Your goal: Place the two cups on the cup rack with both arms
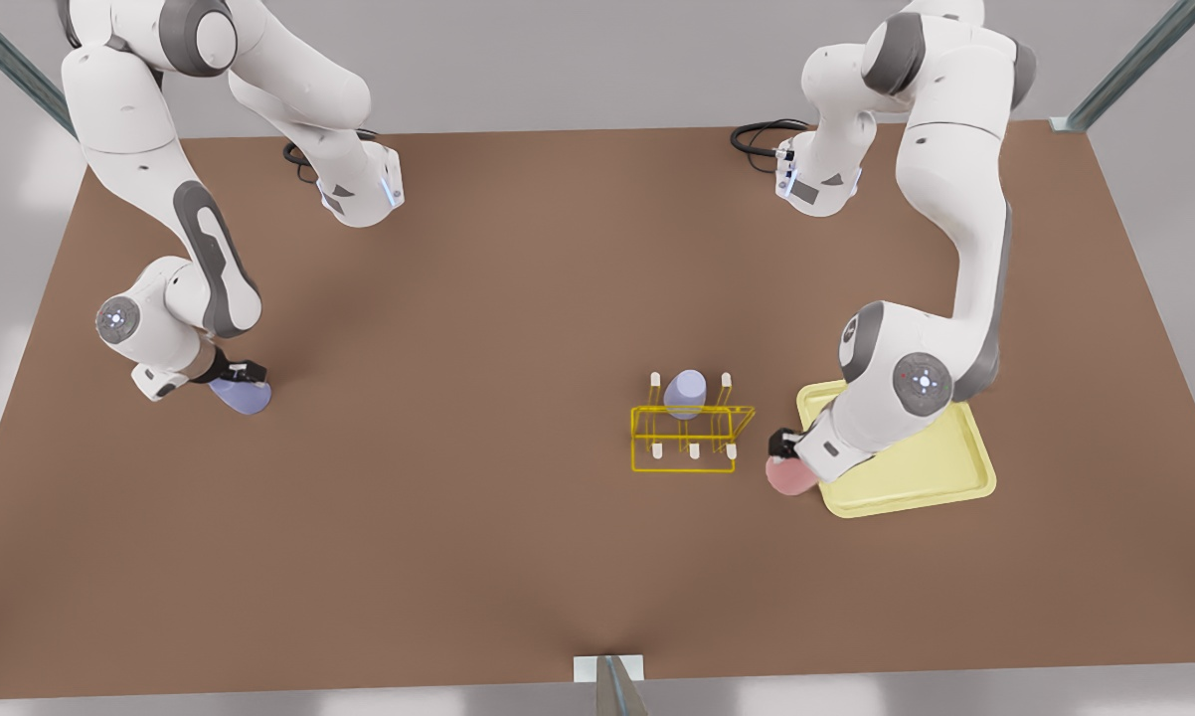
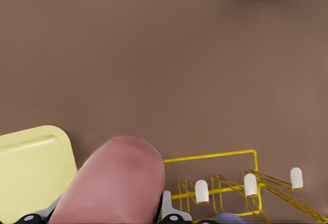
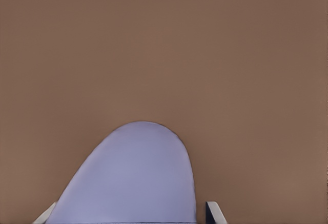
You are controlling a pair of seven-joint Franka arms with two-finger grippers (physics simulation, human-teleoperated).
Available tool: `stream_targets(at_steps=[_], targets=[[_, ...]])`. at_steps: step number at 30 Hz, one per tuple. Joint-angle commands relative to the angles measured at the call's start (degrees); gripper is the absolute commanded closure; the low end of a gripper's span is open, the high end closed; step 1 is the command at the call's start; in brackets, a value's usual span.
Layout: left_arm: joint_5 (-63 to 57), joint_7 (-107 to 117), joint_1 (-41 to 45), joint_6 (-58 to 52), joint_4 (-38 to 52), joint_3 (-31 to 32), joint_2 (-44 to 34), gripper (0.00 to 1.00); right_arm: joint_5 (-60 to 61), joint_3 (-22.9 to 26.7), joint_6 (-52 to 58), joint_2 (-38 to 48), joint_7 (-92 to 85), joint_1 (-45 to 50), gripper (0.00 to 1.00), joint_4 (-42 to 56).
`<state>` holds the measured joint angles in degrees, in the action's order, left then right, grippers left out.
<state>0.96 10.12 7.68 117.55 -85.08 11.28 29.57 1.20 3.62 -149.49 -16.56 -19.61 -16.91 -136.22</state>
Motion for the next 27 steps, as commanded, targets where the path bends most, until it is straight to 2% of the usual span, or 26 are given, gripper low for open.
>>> stream_targets(at_steps=[1, 3, 5, 8, 10, 11, 14, 17, 18, 20, 22, 23, 24, 25, 26, 27], targets=[[0.5, 28.1, 1.9, -4.9, 0.9, 0.6, 0.1, 0.20, 0.0, 0.0, -0.1, -0.4, -0.7, 0.2, 0.00, 0.3], [1.8, 29.8, 3.7, -5.1, 0.9, 0.6, 0.1, 0.20, 0.0, 0.0, -0.1, -0.9, -0.6, 0.2, 0.01, 0.6], [1.7, 30.6, 3.9, -8.4, 0.9, 0.6, 0.2, 0.20, 0.0, 0.0, -0.1, -0.9, -0.6, 0.2, 0.14, 0.6], [1.6, 30.7, 3.9, -5.8, 0.9, 0.6, 2.8, 0.19, 0.0, 0.0, -0.1, -0.7, -0.6, 0.2, 0.22, 0.7], [1.8, 30.7, 4.6, -5.6, 0.9, 0.6, 3.6, 0.19, 0.0, -0.1, 0.1, -0.2, -0.6, 0.2, 0.23, 0.9], [1.7, 30.7, 4.8, -5.5, 0.9, 0.6, 3.9, 0.01, 0.0, -0.1, 0.3, -0.2, -0.6, 0.2, 0.24, 1.4], [1.7, 30.7, 4.7, -5.1, 1.0, 0.6, 4.0, 0.00, 0.0, -0.2, 0.6, -0.4, -0.6, 0.2, 0.30, 2.5], [1.7, 30.7, 4.4, -5.7, 1.5, 0.5, 3.7, 0.00, 0.0, -0.4, 2.0, -0.2, -0.5, 0.3, 0.30, 4.2], [0.9, 30.6, 4.3, -10.8, 3.9, 0.4, 2.7, 0.00, 0.1, -0.5, 3.2, 0.0, -0.5, 0.7, 0.30, 5.0], [0.3, 30.3, 1.5, -29.2, 17.9, 0.1, 2.6, 0.00, 0.6, -0.7, 6.1, 0.0, -0.4, 2.9, 0.30, 7.8], [-2.8, 25.4, -2.8, -35.6, 24.2, 0.1, 2.0, 0.00, 0.6, -1.2, 6.3, -0.1, -0.7, 5.7, 0.30, 9.5], [-3.2, 14.4, -6.2, -38.4, 25.1, 0.1, 0.1, 0.00, 1.5, -2.1, 6.5, -0.1, -0.8, 7.0, 0.30, 10.3], [-4.6, 5.7, -8.1, -40.6, 24.5, 0.1, -3.4, 0.00, 2.7, -3.3, 7.9, -0.1, -0.8, 7.9, 0.30, 11.3], [-6.9, -8.4, -7.5, -37.8, 12.5, -2.3, -11.8, 0.00, 4.1, -4.9, 10.2, -0.2, -0.7, 8.6, 0.30, 13.3], [-6.9, -10.8, -7.2, -32.9, 3.9, -3.4, -17.5, 0.00, 4.7, -5.9, 11.3, -0.8, -0.7, 10.0, 0.30, 15.0], [-6.6, -9.3, -7.5, -34.6, 5.0, -2.9, -16.6, 0.00, 6.0, -5.9, 12.2, -0.8, -0.7, 12.3, 0.30, 16.2]])
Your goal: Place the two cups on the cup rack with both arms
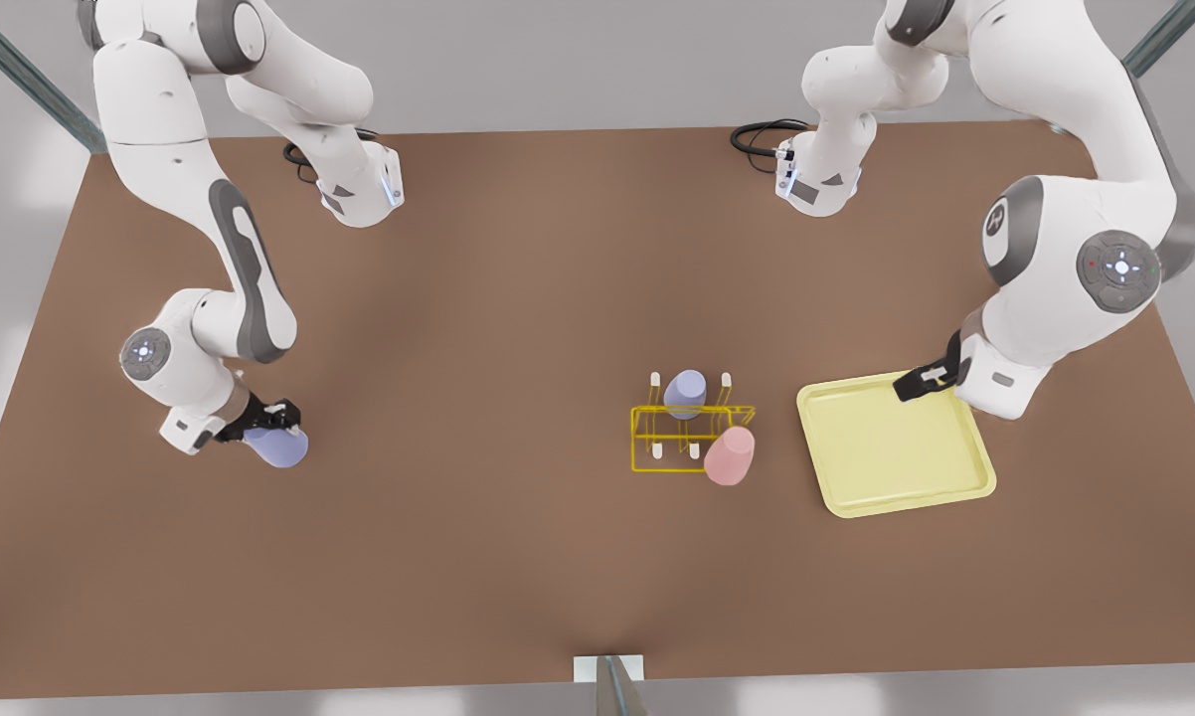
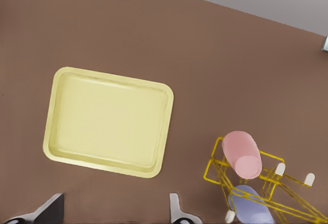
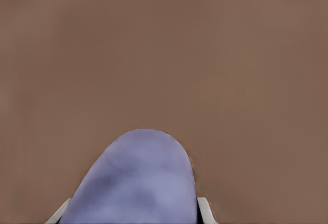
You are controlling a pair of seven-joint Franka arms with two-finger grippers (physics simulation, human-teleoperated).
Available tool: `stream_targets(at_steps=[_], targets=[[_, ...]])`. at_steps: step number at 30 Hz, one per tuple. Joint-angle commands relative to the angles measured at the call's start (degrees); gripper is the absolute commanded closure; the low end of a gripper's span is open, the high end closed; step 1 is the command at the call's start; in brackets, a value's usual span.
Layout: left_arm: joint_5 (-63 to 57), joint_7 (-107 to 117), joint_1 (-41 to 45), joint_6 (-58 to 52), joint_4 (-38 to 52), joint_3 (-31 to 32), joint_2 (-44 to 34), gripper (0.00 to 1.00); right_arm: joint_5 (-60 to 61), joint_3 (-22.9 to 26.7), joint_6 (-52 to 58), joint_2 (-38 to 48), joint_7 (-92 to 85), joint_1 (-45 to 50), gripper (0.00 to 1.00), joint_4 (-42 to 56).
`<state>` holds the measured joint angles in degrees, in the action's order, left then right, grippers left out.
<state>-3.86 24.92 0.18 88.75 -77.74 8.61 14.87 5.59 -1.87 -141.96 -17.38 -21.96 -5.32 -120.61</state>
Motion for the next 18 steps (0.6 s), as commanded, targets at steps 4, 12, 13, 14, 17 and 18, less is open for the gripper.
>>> stream_targets(at_steps=[4, 12, 13, 14, 17, 18], targets=[[-2.0, -22.4, -1.1, -8.6, -2.2, -0.3, 0.0, 0.00, 4.8, -0.7, 6.3, -1.5, 1.7, 9.8, 0.30, 6.1], [-2.0, -22.4, -1.1, -8.9, -2.2, -0.2, 0.1, 0.00, 9.0, -0.7, 9.8, -4.0, 1.8, 24.5, 0.30, 17.2], [-2.0, -22.4, -1.1, -8.9, -2.2, -0.2, 0.2, 0.00, 11.2, -0.7, 10.6, -5.3, 1.8, 26.1, 0.29, 19.9], [-1.9, -22.3, -1.1, -8.9, -2.2, -0.2, 0.2, 0.00, 11.8, -0.7, 10.9, -6.5, 1.8, 27.6, 0.29, 22.3], [-1.9, -22.2, -0.9, -9.1, -2.2, -0.1, 0.2, 0.00, 14.5, -0.7, 10.9, -11.2, 2.0, 30.8, 0.29, 28.3], [-2.0, -22.1, -0.9, -9.6, -2.2, 0.4, 0.1, 0.00, 15.2, -0.7, 10.9, -12.5, 1.9, 31.6, 0.30, 30.3]])
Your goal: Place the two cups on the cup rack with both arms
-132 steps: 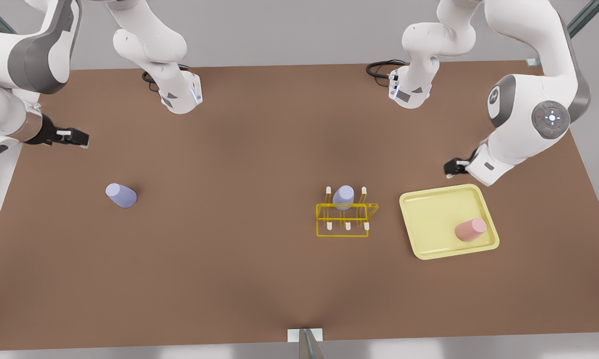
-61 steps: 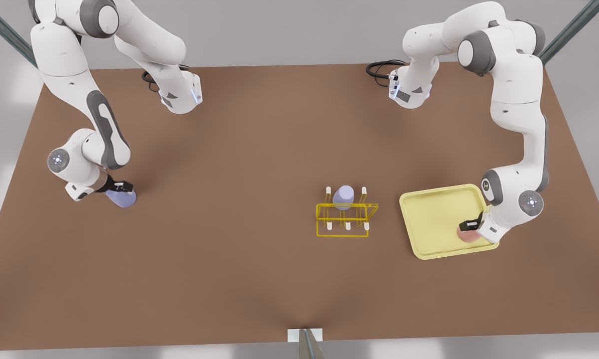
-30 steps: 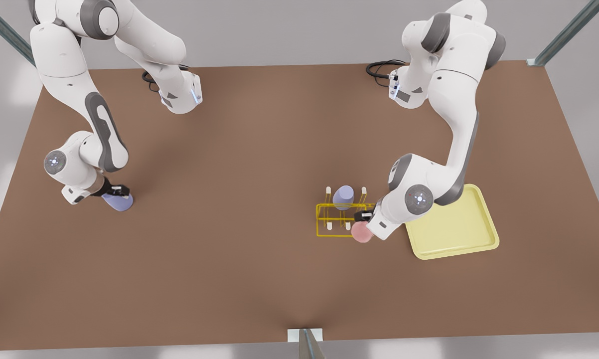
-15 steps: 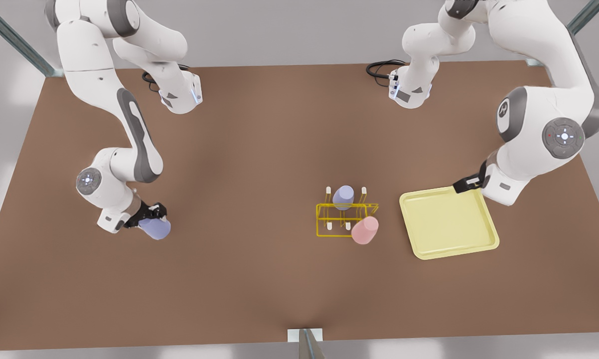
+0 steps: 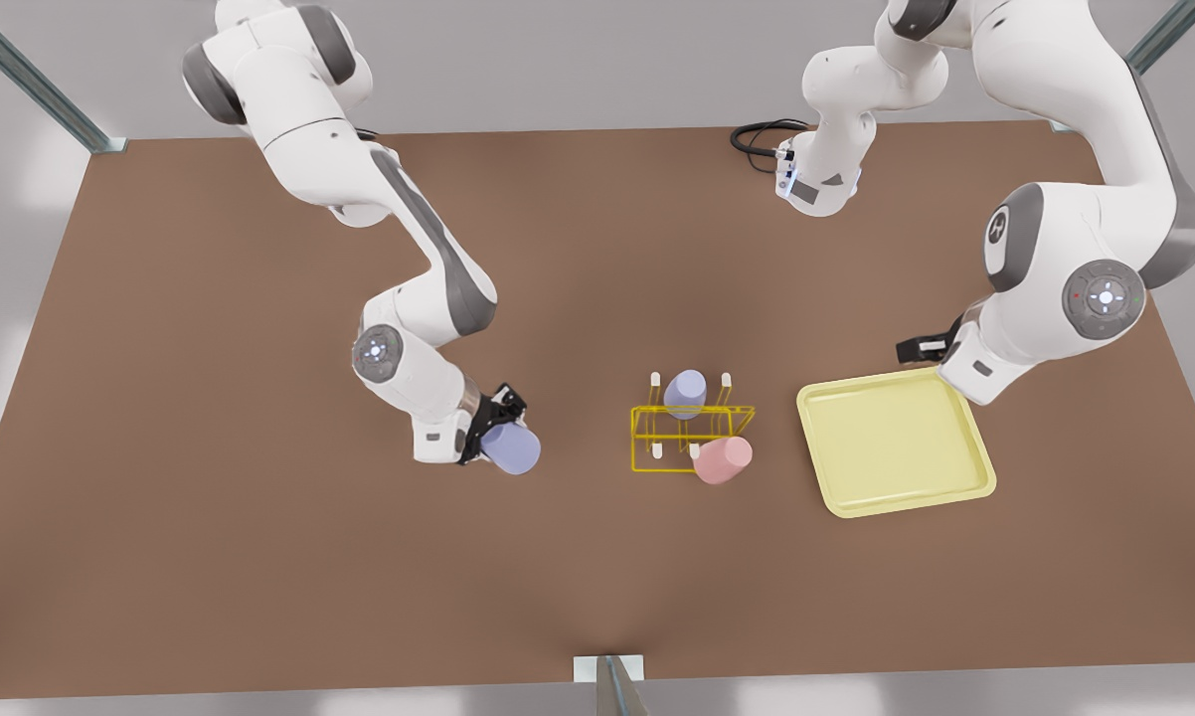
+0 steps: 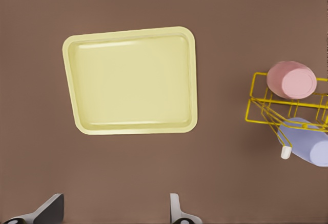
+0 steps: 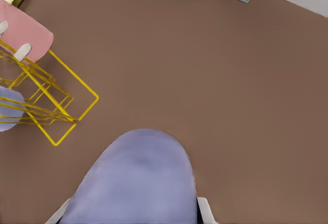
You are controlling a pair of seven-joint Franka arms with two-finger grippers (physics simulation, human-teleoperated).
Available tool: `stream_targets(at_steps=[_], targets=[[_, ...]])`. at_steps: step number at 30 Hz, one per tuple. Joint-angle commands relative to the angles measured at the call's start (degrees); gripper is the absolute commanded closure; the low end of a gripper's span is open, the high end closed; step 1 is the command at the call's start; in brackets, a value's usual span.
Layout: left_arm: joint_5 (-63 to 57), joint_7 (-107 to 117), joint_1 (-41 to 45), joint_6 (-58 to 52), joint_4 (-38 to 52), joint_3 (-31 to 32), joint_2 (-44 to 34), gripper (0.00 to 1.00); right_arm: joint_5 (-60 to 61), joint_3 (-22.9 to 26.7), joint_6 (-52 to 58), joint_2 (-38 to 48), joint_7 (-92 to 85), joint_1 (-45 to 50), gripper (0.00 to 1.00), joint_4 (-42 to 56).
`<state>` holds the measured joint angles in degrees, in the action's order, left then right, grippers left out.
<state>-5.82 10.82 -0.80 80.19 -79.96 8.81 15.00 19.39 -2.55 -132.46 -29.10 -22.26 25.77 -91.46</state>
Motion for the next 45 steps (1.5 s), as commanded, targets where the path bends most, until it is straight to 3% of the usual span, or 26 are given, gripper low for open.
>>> stream_targets(at_steps=[1, 10, 30, 32, 34, 43, 45], targets=[[-0.1, -8.0, 0.0, -1.0, 0.2, 0.3, -0.1, 0.00, 2.4, 0.0, 1.4, -2.1, 2.3, 1.3, 0.29, 3.1], [-0.3, -8.0, 0.1, 0.0, 0.2, 0.4, 0.8, 0.00, 3.7, 0.0, 1.3, -11.6, 4.9, 7.1, 0.30, 15.7], [-0.1, -8.1, 0.4, -2.1, 0.0, 1.2, 1.4, 0.00, 3.7, -1.3, 0.4, -19.9, 4.6, 11.5, 0.30, 28.2], [-0.1, -8.1, 0.4, -2.1, 0.0, 1.2, 1.4, 0.00, 3.7, -1.3, 0.4, -20.2, 4.6, 11.5, 0.25, 28.2], [-0.1, -8.1, 0.3, -2.1, 0.0, 1.2, 1.4, 0.00, 3.7, -1.4, 0.3, -20.3, 4.2, 11.7, 0.00, 28.2], [-0.1, -8.1, 0.3, -2.1, 0.0, 1.2, 1.4, 0.00, 3.7, -1.2, -0.1, -23.2, 4.9, 12.4, 0.00, 32.6], [-0.1, -8.1, 0.2, -2.1, 0.0, 1.2, 1.4, 0.00, 4.1, -1.3, 0.0, -23.2, 11.7, 12.3, 0.00, 32.2]])
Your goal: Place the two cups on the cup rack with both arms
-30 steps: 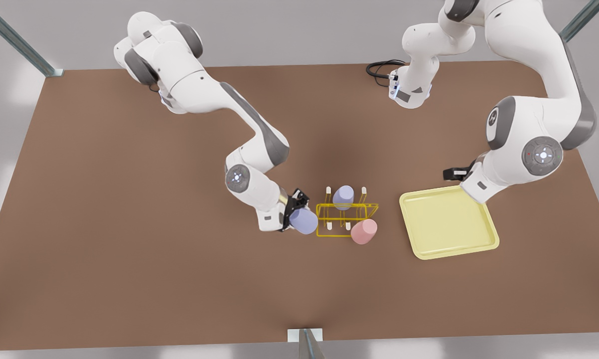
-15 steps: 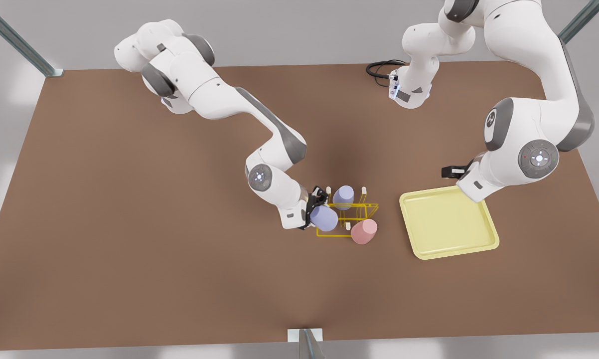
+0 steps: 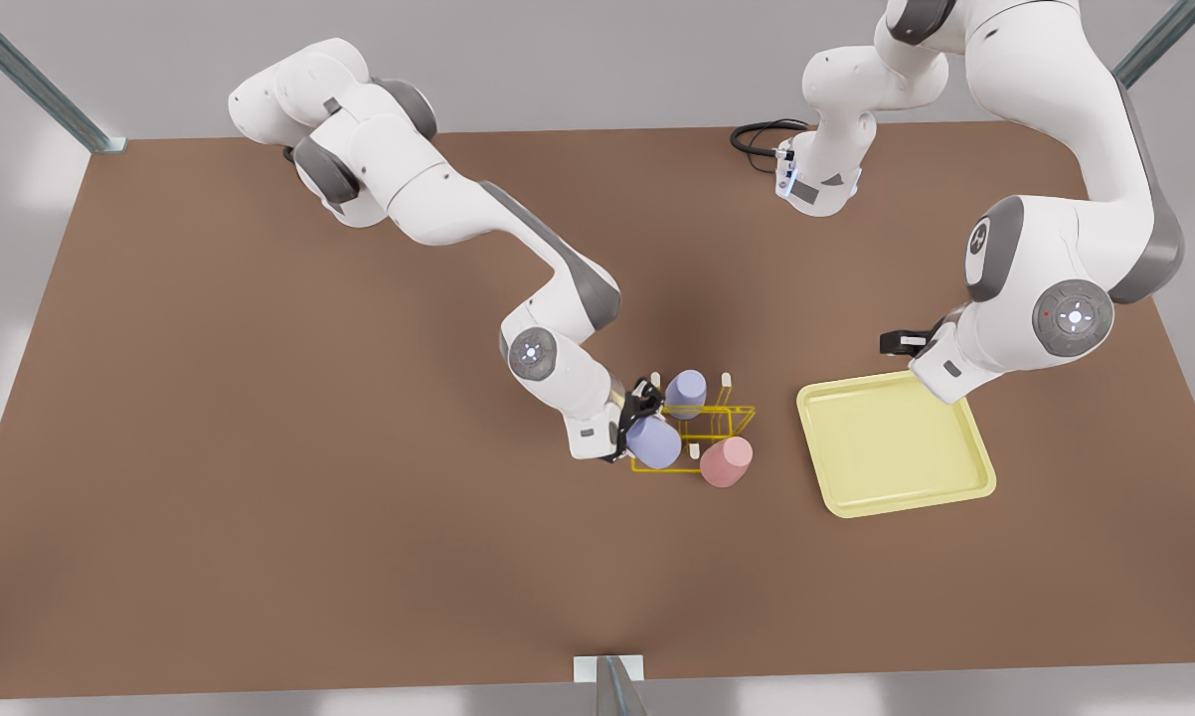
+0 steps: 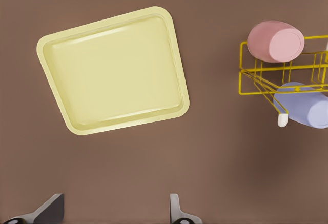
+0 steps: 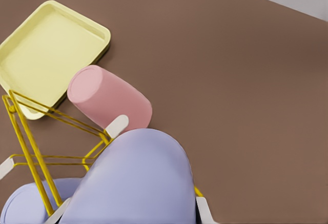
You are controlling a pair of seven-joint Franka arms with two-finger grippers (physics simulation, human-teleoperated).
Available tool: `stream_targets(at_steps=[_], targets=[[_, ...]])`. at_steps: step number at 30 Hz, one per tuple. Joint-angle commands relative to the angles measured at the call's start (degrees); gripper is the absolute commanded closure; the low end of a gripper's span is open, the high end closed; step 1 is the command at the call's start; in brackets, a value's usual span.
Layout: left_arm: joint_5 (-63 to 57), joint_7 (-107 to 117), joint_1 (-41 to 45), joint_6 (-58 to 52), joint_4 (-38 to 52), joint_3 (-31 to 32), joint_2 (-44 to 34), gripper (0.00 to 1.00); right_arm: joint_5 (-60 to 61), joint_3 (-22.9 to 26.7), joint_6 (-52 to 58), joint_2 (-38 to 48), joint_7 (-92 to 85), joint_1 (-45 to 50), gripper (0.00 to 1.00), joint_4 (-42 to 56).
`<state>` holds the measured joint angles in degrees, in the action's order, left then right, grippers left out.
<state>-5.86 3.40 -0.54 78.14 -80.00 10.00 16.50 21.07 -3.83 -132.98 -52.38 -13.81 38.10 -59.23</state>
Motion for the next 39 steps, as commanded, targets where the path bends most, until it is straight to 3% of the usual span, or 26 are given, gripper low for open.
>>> stream_targets(at_steps=[1, 9, 25, 29, 31, 36, 38, 39], targets=[[0.0, -0.7, -0.1, 0.0, 0.0, 0.0, -0.1, 0.00, 5.2, 0.0, 0.9, 0.1, 6.7, 0.0, 0.00, -0.3], [-0.1, -0.7, 0.0, 0.1, 0.0, 0.0, -0.1, 0.00, 7.0, -1.8, 0.6, -0.7, 16.0, 0.0, 0.00, -0.5], [-0.3, -0.7, 0.0, 0.7, 0.0, 0.0, 0.5, 0.00, 7.0, -3.8, 5.5, 2.6, 15.8, -6.2, 0.00, -0.4], [-0.3, -0.7, -0.1, 0.6, 0.1, 0.0, 0.5, 0.00, 7.7, -3.8, 15.1, 8.9, 15.7, -13.3, 0.00, -2.6], [-0.3, -0.8, -0.1, 0.7, 0.1, 0.0, 0.5, 0.00, 6.0, -1.7, 29.0, 13.7, 16.4, -18.3, 0.00, -3.8], [-0.3, -0.8, -0.2, 0.8, 0.0, 0.0, 0.6, 0.00, -28.9, 5.5, 62.6, 27.4, 14.8, -24.7, 0.00, -2.8], [-0.3, -0.8, -0.2, 0.8, 0.0, 0.0, 0.6, 0.00, -29.9, 9.3, 67.3, 34.6, 10.7, -26.6, 0.00, -2.9], [-0.3, -0.8, -0.2, 0.8, 0.0, 0.0, 0.7, 0.00, -29.7, 8.7, 68.6, 38.0, 10.8, -28.2, 0.00, -3.2]])
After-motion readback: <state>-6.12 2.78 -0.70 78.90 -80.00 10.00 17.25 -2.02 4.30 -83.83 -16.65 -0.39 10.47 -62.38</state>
